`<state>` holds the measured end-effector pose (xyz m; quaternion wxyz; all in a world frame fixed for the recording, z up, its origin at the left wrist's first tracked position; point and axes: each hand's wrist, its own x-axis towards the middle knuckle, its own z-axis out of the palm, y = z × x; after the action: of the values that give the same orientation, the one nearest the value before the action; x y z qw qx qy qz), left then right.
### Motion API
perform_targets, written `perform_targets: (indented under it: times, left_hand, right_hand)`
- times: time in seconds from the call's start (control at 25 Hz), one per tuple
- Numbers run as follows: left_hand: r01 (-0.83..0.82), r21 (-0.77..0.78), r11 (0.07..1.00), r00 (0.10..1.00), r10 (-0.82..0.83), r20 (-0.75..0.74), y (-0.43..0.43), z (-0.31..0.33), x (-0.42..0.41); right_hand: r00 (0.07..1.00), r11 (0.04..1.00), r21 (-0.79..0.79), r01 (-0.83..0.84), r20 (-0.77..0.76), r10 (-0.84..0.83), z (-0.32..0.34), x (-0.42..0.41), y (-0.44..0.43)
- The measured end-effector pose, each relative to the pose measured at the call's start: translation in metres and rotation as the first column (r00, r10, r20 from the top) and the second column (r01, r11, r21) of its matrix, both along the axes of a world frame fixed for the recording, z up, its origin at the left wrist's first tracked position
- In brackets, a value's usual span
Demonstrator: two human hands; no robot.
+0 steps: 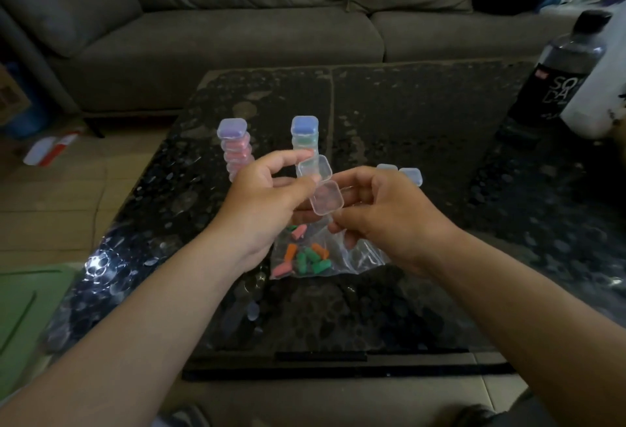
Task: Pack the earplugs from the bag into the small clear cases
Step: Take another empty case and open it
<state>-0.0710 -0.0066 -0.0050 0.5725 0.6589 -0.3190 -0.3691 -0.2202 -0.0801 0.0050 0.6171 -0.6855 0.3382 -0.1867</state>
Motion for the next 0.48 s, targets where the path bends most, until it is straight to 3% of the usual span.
perform_targets:
  times: [0.12,0.28,0.48]
  left_hand:
    - [-0.006,-0.029,1.000,1.000,0.006,0.002,0.006,0.004,0.000]
    - [0.001,0.090,0.996,0.999,-0.005,0.044,0.015,0.008,0.011]
    - [0.105,0.300,0.948,0.992,-0.123,0.040,0.027,0.000,0.022]
  right_hand:
    - [0.999,0.994,-0.104,0.016,-0.049,-0.021,0.005,-0.004,-0.004]
    - [0.961,0.931,-0.324,0.169,-0.154,-0.228,0.003,-0.015,-0.021]
    - [0.922,0.950,-0.309,0.054,-0.350,-0.166,-0.013,-0.016,-0.018]
